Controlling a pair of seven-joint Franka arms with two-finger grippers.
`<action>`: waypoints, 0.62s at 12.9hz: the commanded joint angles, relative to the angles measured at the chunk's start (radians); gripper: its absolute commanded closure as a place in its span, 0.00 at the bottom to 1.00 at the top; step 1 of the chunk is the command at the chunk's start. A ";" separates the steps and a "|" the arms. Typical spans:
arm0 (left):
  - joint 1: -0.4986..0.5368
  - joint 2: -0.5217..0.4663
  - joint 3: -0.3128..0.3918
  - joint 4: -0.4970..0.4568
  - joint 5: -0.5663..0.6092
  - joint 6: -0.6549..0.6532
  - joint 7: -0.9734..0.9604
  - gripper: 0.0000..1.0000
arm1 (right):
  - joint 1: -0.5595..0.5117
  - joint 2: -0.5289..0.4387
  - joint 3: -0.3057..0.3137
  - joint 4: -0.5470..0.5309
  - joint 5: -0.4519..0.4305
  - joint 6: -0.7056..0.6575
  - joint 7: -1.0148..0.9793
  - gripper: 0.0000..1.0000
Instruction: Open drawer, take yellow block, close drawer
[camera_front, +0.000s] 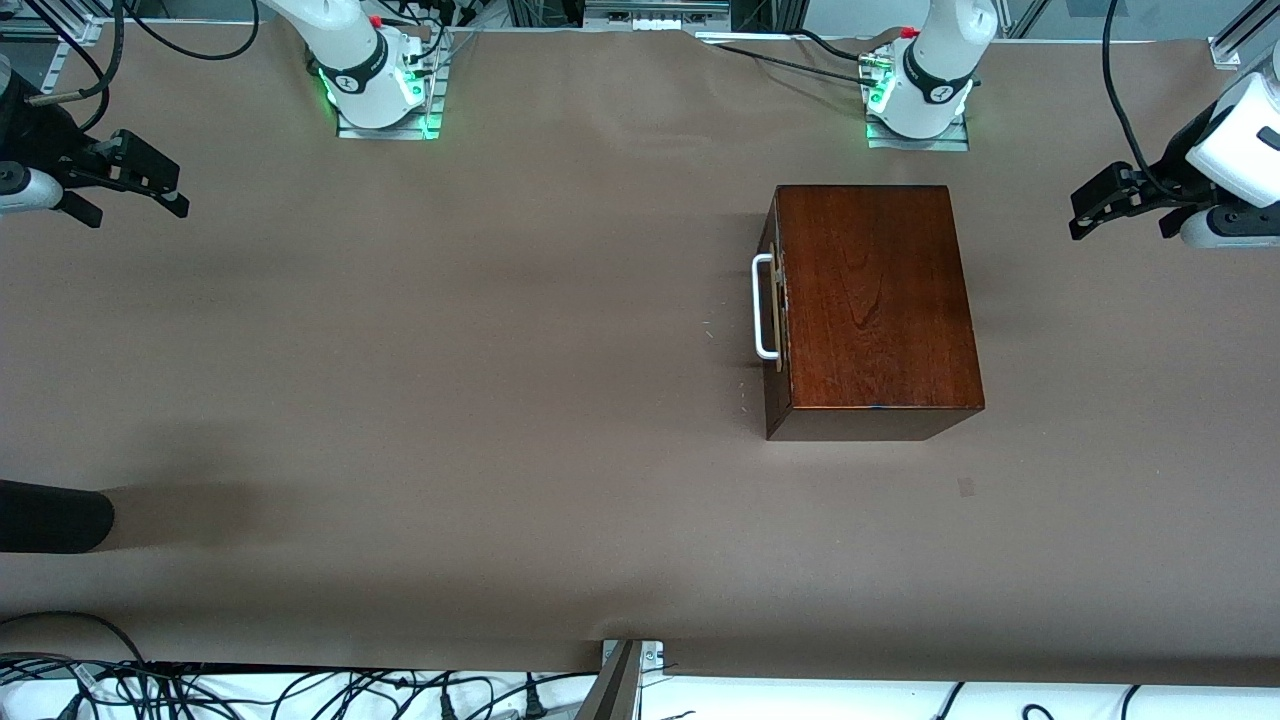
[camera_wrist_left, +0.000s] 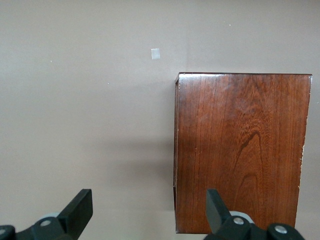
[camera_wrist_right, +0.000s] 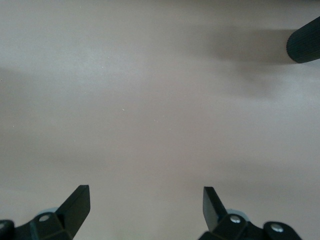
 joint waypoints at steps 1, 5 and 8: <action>0.013 -0.030 -0.004 -0.030 -0.020 0.034 0.022 0.00 | 0.001 -0.019 0.002 -0.012 -0.014 -0.004 -0.013 0.00; 0.015 -0.024 -0.003 -0.016 -0.020 0.028 0.018 0.00 | 0.001 -0.019 0.002 -0.012 -0.014 -0.004 -0.013 0.00; 0.015 -0.024 -0.003 -0.016 -0.020 0.028 0.018 0.00 | 0.001 -0.019 0.002 -0.012 -0.014 -0.004 -0.013 0.00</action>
